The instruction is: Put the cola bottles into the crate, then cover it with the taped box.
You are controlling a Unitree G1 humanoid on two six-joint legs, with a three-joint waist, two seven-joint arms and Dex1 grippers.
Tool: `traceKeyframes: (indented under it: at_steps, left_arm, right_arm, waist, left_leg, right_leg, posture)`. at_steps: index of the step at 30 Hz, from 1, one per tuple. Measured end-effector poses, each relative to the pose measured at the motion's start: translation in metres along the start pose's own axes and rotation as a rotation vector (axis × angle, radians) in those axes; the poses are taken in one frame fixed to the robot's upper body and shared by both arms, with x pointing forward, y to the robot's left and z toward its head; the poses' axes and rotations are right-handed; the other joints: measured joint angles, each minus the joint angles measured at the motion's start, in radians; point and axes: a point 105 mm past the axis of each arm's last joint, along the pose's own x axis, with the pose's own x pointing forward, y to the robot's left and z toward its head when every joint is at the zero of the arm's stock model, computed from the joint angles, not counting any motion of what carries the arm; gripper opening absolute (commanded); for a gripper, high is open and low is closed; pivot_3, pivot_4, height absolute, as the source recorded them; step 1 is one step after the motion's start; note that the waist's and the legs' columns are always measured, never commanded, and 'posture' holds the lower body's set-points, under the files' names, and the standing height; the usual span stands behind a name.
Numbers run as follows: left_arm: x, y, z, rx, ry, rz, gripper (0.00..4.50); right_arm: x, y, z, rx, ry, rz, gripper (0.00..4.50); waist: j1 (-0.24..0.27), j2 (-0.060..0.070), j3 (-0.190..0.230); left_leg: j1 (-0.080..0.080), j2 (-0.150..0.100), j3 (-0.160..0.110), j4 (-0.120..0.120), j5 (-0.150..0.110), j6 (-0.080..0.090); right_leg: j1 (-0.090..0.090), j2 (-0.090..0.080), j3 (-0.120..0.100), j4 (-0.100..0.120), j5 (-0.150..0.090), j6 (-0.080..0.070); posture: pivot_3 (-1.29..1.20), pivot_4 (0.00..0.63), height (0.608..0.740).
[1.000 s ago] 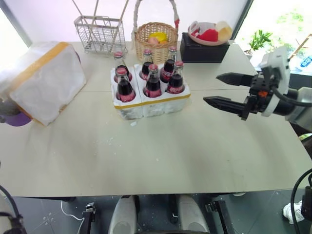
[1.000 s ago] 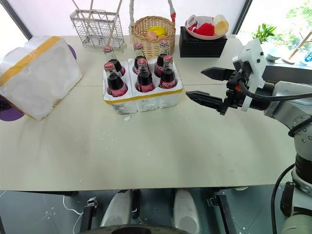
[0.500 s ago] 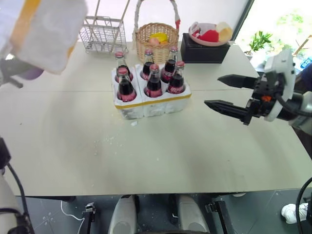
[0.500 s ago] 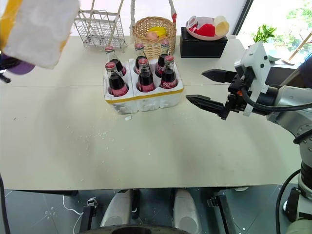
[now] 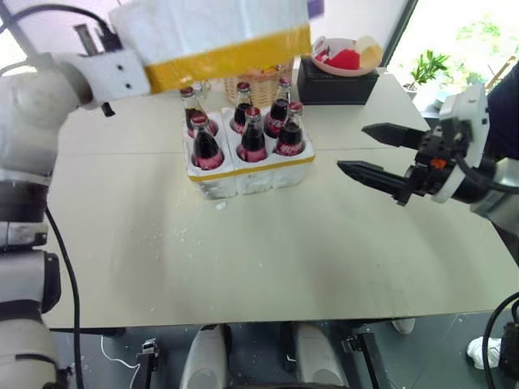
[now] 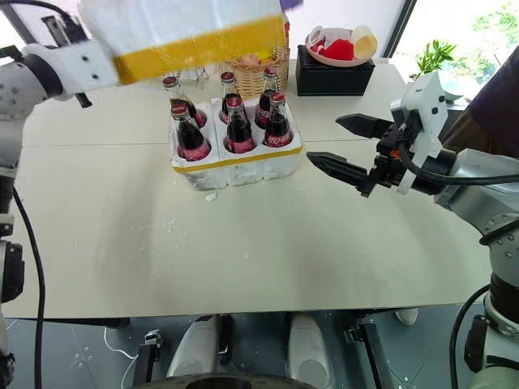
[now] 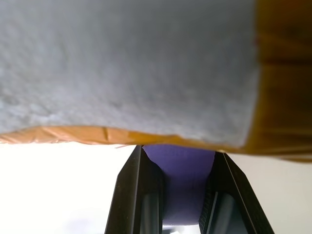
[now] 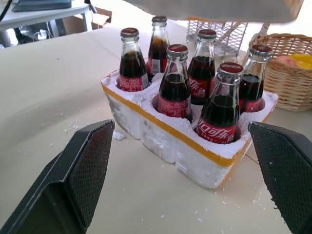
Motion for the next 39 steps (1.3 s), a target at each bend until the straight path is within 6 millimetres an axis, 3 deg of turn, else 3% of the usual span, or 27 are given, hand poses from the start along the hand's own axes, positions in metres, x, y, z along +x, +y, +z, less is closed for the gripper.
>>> traceKeyframes:
  at_steps: [2, 7, 16, 20, 24, 26, 28, 31, 36, 39]
  left_arm:
    - [0.000, -0.004, 0.003, 0.083, 0.019, -0.002, 0.28]
    - [-0.009, 0.006, 0.008, 0.223, 0.054, 0.043, 0.28]
    - [-0.015, -0.016, 0.038, 0.226, 0.005, 0.023, 0.28]
    - [-0.013, -0.039, 0.038, 0.241, 0.013, -0.049, 0.28]
    - [-0.014, -0.038, 0.041, 0.283, 0.015, -0.037, 0.28]
    - [-0.015, -0.042, 0.040, 0.299, 0.021, -0.036, 1.32]
    - [-0.016, -0.052, 0.039, 0.296, 0.017, -0.056, 2.05]
    - [-0.016, -0.069, 0.041, 0.288, -0.011, -0.079, 3.65]
    - [-0.024, -0.091, 0.038, 0.261, -0.051, -0.088, 3.65]
    - [-0.039, -0.102, 0.026, 0.127, -0.061, -0.105, 3.65]
  right_arm:
    - [0.000, 0.000, -0.002, 0.009, 0.002, -0.005, 4.50]
    - [0.001, -0.001, -0.005, 0.030, -0.008, -0.015, 4.50]
    - [0.001, -0.002, -0.005, 0.038, -0.030, -0.030, 4.50]
    - [0.001, -0.003, -0.007, 0.043, -0.028, -0.032, 4.50]
    - [0.001, -0.003, -0.007, 0.043, -0.033, -0.036, 4.50]
    - [0.001, -0.004, -0.007, 0.044, -0.034, -0.042, 4.50]
    - [0.001, -0.004, -0.007, 0.046, -0.035, -0.046, 4.50]
    - [0.001, -0.004, -0.007, 0.049, -0.037, -0.046, 4.50]
    - [0.000, -0.005, -0.012, 0.065, -0.025, -0.051, 4.50]
    - [-0.002, -0.007, -0.020, 0.083, -0.003, -0.063, 4.50]
  waist:
    - [0.001, 0.000, 0.000]
    - [0.001, 0.000, 0.000]
    - [0.002, 0.000, 0.000]
    - [0.001, 0.000, 0.000]
    - [0.001, 0.000, 0.000]
    - [0.001, 0.000, 0.000]
    - [0.000, 0.000, 0.000]
    - [0.001, 0.000, 0.000]
    - [0.001, 0.000, 0.000]
    - [-0.002, 0.000, 0.000]
  left_leg:
    - [0.000, 0.000, 0.000, 0.001, 0.000, 0.000]
    - [0.000, 0.000, 0.000, 0.002, 0.000, 0.000]
    - [-0.001, 0.000, -0.001, 0.004, 0.000, 0.001]
    - [-0.001, 0.000, -0.001, 0.004, 0.000, 0.001]
    - [-0.001, 0.000, -0.001, 0.004, -0.001, 0.001]
    - [-0.001, 0.000, -0.001, 0.004, -0.001, 0.001]
    - [-0.001, 0.000, -0.001, 0.004, -0.001, 0.001]
    - [-0.001, 0.000, -0.001, 0.005, -0.001, 0.001]
    - [-0.001, 0.000, -0.001, 0.005, -0.001, 0.001]
    - [-0.001, 0.001, -0.001, 0.005, -0.001, 0.002]
  right_leg:
    - [0.000, 0.000, 0.000, 0.000, 0.000, 0.000]
    - [0.001, 0.000, 0.000, 0.000, 0.000, 0.000]
    - [0.002, 0.000, 0.000, 0.000, 0.000, 0.000]
    - [0.002, 0.000, 0.000, 0.000, 0.000, 0.000]
    - [0.002, 0.000, 0.000, 0.000, 0.000, 0.000]
    - [0.002, 0.000, 0.000, 0.000, 0.000, 0.000]
    - [0.002, 0.000, 0.000, 0.000, 0.000, 0.000]
    - [0.002, 0.000, 0.000, 0.000, 0.000, 0.000]
    - [0.002, 0.000, 0.000, -0.001, 0.000, 0.000]
    - [0.002, 0.000, 0.000, 0.000, 0.000, 0.000]
  posture:
    - [0.00, 0.150, 0.740]
    - [0.00, 0.150, 0.740]
    - [0.00, 0.150, 0.740]
    - [0.00, 0.150, 0.740]
    - [0.00, 0.150, 0.740]
    - [0.00, 0.150, 0.740]
    - [0.00, 0.150, 0.740]
    - [0.00, 0.150, 0.740]
    - [0.00, 0.150, 0.740]
    - [0.00, 0.150, 0.740]
